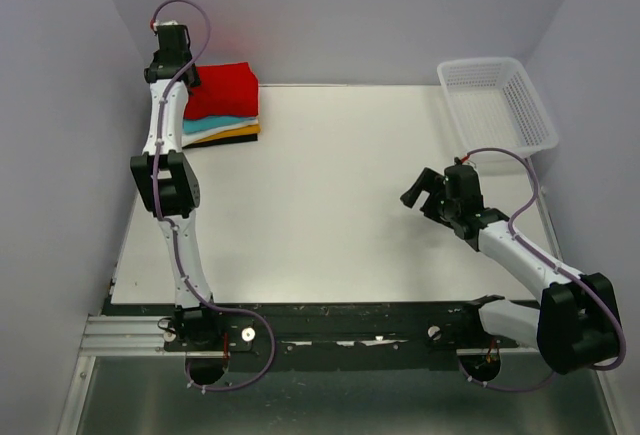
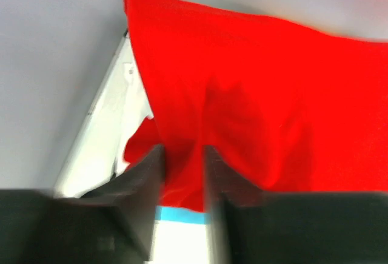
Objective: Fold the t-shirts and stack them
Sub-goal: Put the neatly folded tshirt into the corner of the board with the left arm
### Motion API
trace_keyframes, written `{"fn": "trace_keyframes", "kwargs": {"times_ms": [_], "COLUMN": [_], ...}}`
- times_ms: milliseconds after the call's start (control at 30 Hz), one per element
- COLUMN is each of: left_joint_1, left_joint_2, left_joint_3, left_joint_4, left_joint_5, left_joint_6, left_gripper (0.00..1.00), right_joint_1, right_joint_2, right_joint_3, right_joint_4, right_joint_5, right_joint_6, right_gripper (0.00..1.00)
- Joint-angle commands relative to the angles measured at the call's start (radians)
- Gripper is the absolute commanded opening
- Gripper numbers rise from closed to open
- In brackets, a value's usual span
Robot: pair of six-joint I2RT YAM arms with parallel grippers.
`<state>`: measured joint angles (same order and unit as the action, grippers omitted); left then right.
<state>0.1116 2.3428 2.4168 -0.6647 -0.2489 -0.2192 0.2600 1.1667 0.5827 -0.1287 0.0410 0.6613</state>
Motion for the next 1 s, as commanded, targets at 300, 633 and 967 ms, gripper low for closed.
{"fn": "trace_keyframes", "kwargs": {"times_ms": [300,633,967], "left_joint_1": [0.05,0.052,0.101], "left_joint_2": [-0.237,-0.052,0.046], "left_joint_3": [-0.092,-0.023,-0.12], "left_joint_4": [-0.06,0.145,0.073], "left_joint_5": [0.435,0.842,0.816], "left_joint_6": [-0.057,-0.174,-0.316], "left_gripper": [0.99,0.99,0.98], "right_joint_1": [-0.004,-0.004,-0.003], "right_joint_2": [-0.062,-0.063,-0.04], "right_joint_3": [0.025,0.009,0.012], "right_joint_4": [-0.062,-0.042,-0.035], "right_joint_5": [0.044,0.031,0.046], "right_joint_6": [-0.005,-0.008,-0.016], "right_gripper": [1.0,1.0,1.0]}}
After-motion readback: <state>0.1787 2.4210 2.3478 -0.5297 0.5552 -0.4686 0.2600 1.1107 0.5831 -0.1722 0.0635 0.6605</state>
